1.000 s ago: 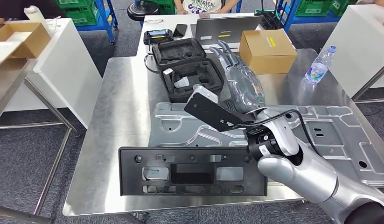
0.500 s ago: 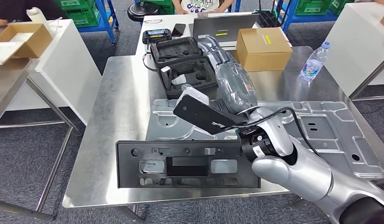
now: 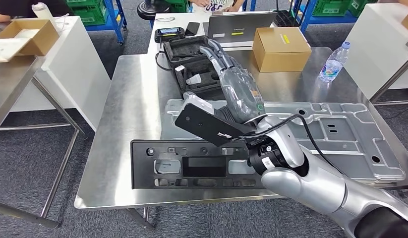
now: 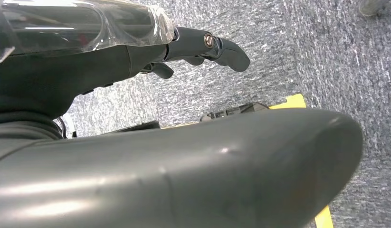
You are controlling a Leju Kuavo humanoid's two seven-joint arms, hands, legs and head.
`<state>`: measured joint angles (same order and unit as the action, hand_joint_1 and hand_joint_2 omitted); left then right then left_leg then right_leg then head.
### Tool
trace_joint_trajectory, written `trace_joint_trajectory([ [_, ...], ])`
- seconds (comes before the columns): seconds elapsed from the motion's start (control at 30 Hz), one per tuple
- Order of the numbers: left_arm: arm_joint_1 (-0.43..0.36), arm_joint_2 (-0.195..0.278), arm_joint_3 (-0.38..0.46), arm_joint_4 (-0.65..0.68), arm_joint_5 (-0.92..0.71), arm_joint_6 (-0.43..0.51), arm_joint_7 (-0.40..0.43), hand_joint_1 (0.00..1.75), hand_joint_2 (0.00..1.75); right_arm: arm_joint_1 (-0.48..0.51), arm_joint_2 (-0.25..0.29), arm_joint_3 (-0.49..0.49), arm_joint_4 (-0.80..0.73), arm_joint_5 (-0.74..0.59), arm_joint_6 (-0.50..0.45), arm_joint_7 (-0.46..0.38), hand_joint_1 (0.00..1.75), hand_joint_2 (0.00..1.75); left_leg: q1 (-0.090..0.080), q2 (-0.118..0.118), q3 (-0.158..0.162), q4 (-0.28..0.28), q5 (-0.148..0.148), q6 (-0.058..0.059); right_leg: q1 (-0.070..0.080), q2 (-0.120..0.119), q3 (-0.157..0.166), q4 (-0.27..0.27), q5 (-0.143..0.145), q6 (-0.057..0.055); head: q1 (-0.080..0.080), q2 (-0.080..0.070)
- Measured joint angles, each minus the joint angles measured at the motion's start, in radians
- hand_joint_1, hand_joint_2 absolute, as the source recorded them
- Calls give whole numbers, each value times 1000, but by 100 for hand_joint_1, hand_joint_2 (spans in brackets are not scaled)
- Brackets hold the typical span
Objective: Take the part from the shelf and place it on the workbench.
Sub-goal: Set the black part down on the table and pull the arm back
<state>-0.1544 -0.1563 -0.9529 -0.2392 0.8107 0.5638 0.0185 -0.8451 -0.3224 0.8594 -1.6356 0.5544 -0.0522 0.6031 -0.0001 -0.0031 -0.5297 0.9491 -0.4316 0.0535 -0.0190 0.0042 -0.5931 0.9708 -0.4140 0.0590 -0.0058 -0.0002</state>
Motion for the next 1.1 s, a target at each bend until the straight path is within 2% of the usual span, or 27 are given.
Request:
trace_joint_trajectory([
  [0.03,0,0,0,0,0,0,-2,0,0,3,-4,-1,-1,-1,-2,2,0,0,2,1,-2,-4,7,8,-1,0,-9,20,-20,3,1,0],
  [0.1,-1,-1,0,0,0,0,-5,0,0,8,-10,-1,-2,-2,-4,4,0,0,3,3,-5,-8,14,15,-1,0,-24,59,-58,4,3,0],
  [0.2,-1,-1,0,0,0,0,-6,0,0,10,-10,-1,-3,-2,-5,5,0,0,3,3,-6,-7,15,17,-2,0,-30,75,-69,4,4,0],
  [0.27,2,-2,0,0,0,0,-6,0,0,28,-19,-3,-6,-14,-10,6,0,0,1,4,-17,-6,22,20,-2,0,-64,178,-119,9,4,0],
  [0.33,7,-4,0,0,-2,-1,-6,0,0,57,-37,-8,-17,-37,-23,6,0,0,-2,5,-39,1,34,18,-3,0,-5,144,-117,14,5,0],
  [0.4,11,-6,0,0,-5,-2,-6,0,0,74,-48,-15,-28,-52,-33,6,0,0,-5,4,-53,10,44,7,0,1,87,3,-64,8,5,0],
  [0.5,16,-8,0,0,-6,-2,-6,0,0,90,-57,-18,-36,-55,-36,6,0,0,-5,3,-64,17,52,-9,2,2,81,-10,-55,-11,4,0],
  [0.53,19,-8,0,0,-6,-2,-6,0,0,93,-58,-18,-39,-55,-36,6,0,0,-4,3,-71,27,41,-16,1,1,75,-10,-50,-20,4,0],
  [0.57,20,-8,0,0,-6,-2,-6,0,0,96,-59,-19,-41,-56,-37,6,0,0,-1,3,-83,55,17,-22,-1,1,69,-11,-43,-28,3,0],
  [0.6,21,-9,0,0,-7,-2,-5,0,0,98,-60,-19,-42,-57,-37,6,0,0,2,3,-102,103,-20,-29,-3,1,62,-12,-36,-35,2,0],
  [0.67,21,-9,0,0,-9,-1,-4,0,0,102,-60,-19,-44,-61,-37,8,0,0,6,3,-148,239,-102,-40,-3,0,45,-12,-24,-40,0,0],
  [0.7,21,-9,-1,0,-10,0,-4,0,0,105,-60,-19,-44,-60,-37,10,0,0,7,3,-162,292,-126,-43,-2,0,36,-11,-18,-40,0,0],
  [0.73,21,-9,-1,0,-11,1,-3,0,0,109,-60,-19,-44,-57,-39,10,0,0,8,3,-161,313,-131,-43,-2,1,28,-11,-11,-39,0,0],
  [0.77,20,-9,-1,0,-12,2,-1,0,0,112,-60,-20,-44,-51,-41,12,0,0,8,3,-139,292,-119,-42,-2,1,20,-11,-5,-38,0,0],
  [0.8,20,-9,-1,0,-13,4,1,0,0,115,-60,-21,-44,-43,-45,13,0,0,7,3,-98,233,-94,-38,-1,1,14,-11,1,-36,0,0],
  [0.87,18,-9,-2,0,-16,7,8,0,0,120,-61,-26,-48,-22,-54,14,0,0,1,2,0,77,-49,-23,0,1,6,-12,11,-30,0,0],
  [0.9,16,-9,-3,0,-17,9,12,0,0,123,-61,-29,-50,-8,-59,14,0,0,-3,2,30,26,-35,-16,0,1,5,-13,16,-25,0,0],
  [0.93,15,-9,-3,0,-18,10,15,0,0,128,-62,-33,-52,6,-63,15,0,0,-8,1,44,-1,-31,-10,-1,0,3,-14,21,-19,0,0],
  [1.03,13,-9,-5,0,-23,10,28,0,0,144,-64,-40,-58,43,-68,15,0,0,-9,3,37,-18,-13,5,-2,0,-4,-16,29,-1,0,0],
  [1.07,12,-9,-5,0,-26,10,33,0,0,148,-66,-43,-60,51,-68,16,0,0,-6,4,33,-23,-3,12,-2,0,-13,2,10,3,1,0],
  [1.1,10,-10,-5,0,-29,9,38,0,0,152,-67,-46,-60,58,-69,16,0,0,-3,6,27,-29,8,18,-2,0,-28,41,-24,5,3,0],
])
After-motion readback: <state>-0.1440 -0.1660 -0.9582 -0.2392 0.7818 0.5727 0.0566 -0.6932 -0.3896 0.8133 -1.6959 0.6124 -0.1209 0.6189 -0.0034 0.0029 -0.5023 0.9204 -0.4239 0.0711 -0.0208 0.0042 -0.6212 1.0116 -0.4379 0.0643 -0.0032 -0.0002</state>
